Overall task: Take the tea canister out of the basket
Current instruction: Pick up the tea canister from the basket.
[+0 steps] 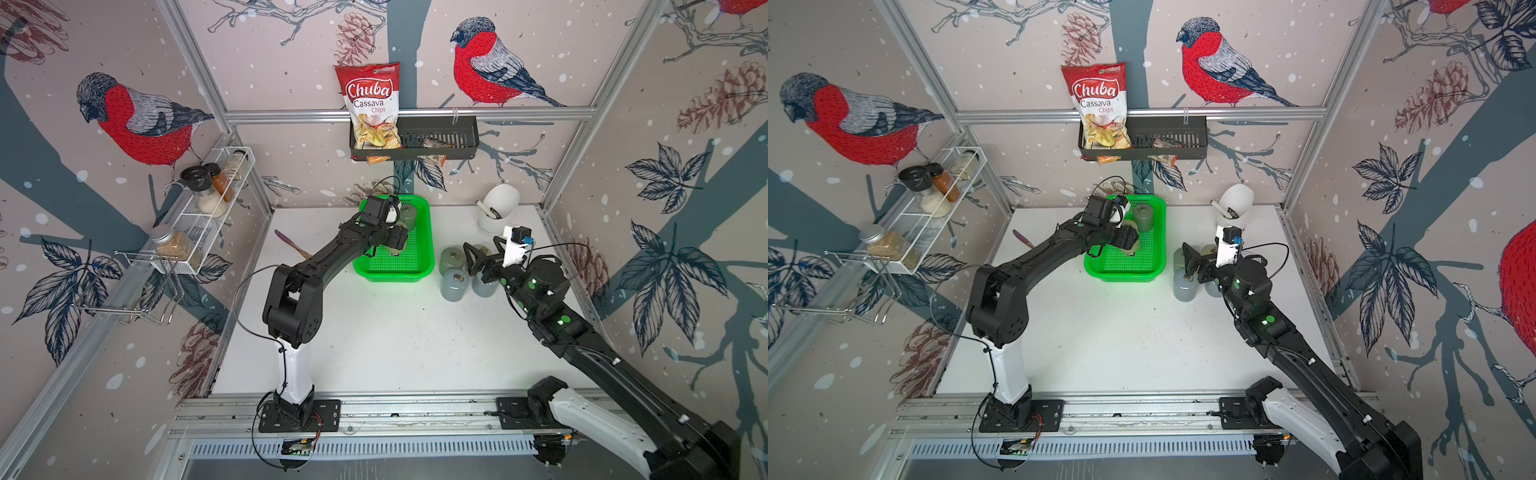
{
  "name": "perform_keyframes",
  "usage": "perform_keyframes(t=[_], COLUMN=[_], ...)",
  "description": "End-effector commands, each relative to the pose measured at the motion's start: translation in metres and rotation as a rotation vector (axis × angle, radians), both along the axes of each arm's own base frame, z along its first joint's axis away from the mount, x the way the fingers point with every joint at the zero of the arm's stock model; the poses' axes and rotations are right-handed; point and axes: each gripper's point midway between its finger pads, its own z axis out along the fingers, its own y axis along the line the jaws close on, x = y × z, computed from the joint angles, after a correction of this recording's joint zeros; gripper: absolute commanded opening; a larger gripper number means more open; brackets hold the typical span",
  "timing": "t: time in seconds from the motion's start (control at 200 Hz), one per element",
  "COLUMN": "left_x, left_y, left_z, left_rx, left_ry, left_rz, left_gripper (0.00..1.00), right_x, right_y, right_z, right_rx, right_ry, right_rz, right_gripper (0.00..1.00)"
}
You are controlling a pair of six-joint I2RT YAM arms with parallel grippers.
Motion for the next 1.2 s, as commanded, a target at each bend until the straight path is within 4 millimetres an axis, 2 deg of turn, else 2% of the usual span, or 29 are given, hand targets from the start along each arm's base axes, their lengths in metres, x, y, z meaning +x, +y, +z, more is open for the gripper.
perform_keyframes(t=[0.0, 0.105, 0.2, 0.305, 0.49, 0.605, 0.67, 0.856, 1.041, 1.196], left_x=[-0.012, -0.046, -0.077, -0.108, -0.153, -0.174, -0.184, -0.202, -0.206, -0.207], left_y=[-0.019, -0.036, -0.057, -0.082, -0.122, -0.141, -0.151, -0.174, -0.184, -0.188], left_z=[0.066, 0.096, 0.107, 0.109, 0.099, 0.083, 0.067, 0.025, -0.009, -0.026], left_rx=[-0.130, -0.173, -0.186, -0.177, -0.172, -0.148, -0.121, -0.052, -0.009, -0.002], left_ry=[-0.160, -0.186, -0.193, -0.200, -0.212, -0.212, -0.201, -0.177, -0.152, -0.145], left_rz=[-0.017, -0.084, -0.147, -0.212, -0.304, -0.337, -0.359, -0.374, -0.356, -0.360], left_gripper=[0.00, 0.00, 0.00, 0.00, 0.00, 0.00, 0.00, 0.00, 0.00, 0.00], right_x=[-0.008, -0.017, -0.021, -0.024, -0.028, -0.029, -0.029, -0.026, -0.024, -0.023], right_y=[-0.010, -0.016, -0.020, -0.023, -0.028, -0.033, -0.034, -0.033, -0.035, -0.036], right_z=[0.008, 0.012, 0.012, 0.014, 0.018, 0.018, 0.017, 0.011, 0.008, 0.005], right_rx=[0.015, 0.032, 0.035, 0.037, 0.040, 0.035, 0.034, 0.030, 0.021, 0.016], right_ry=[-0.015, -0.025, -0.025, -0.028, -0.036, -0.040, -0.042, -0.034, -0.032, -0.033], right_rz=[-0.031, -0.039, -0.045, -0.051, -0.066, -0.086, -0.091, -0.095, -0.108, -0.116], right_gripper=[1.00, 1.00, 1.00, 1.00, 1.00, 1.00, 1.00, 1.00, 1.00, 1.00])
